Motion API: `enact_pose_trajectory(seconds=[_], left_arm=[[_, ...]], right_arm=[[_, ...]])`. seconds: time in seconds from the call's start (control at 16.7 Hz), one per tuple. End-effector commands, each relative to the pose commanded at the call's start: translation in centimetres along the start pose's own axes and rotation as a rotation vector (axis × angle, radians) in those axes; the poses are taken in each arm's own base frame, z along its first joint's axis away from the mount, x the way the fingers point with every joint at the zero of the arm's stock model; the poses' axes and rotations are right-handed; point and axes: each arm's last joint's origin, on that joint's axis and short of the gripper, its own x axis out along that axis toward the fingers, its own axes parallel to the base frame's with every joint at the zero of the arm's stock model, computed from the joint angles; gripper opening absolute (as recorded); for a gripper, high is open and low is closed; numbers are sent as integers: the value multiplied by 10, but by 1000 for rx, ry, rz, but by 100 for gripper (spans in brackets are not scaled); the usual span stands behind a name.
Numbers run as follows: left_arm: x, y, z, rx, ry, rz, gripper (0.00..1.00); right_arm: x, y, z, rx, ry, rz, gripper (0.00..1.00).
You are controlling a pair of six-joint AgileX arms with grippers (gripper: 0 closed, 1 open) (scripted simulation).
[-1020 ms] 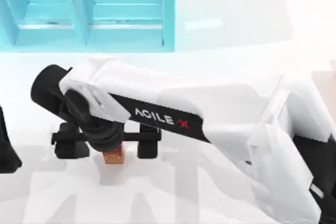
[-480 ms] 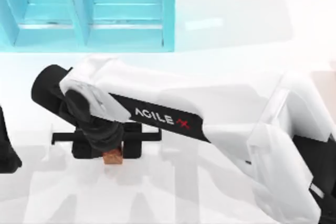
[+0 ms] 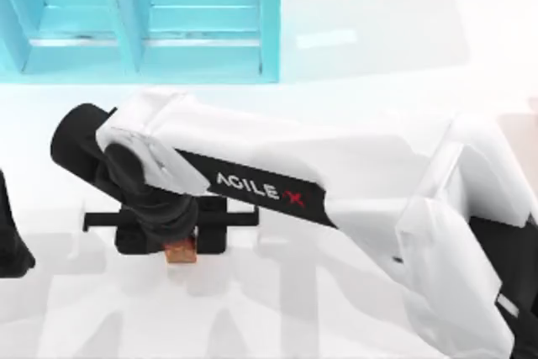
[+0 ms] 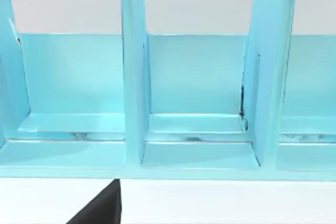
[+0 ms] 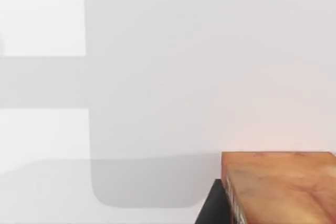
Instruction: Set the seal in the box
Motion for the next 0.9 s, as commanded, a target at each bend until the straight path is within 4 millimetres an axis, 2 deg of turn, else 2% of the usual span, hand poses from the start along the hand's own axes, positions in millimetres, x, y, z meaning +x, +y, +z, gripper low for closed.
enact_pose_trajectory(seconds=[0.42,0.54,0.66,0.9], left_arm=[[0,0,0,0,0,0,100],[0,0,0,0,0,0,100],[0,0,0,0,0,0,100],[0,0,0,0,0,0,100]], right_arm=[[0,2,-3,-11,26,-37,0],[-6,3,-1,-12,41,-59,0],[-25,7,6,-3,29,-36,0],[-78,7,18,18,-18,38,0]])
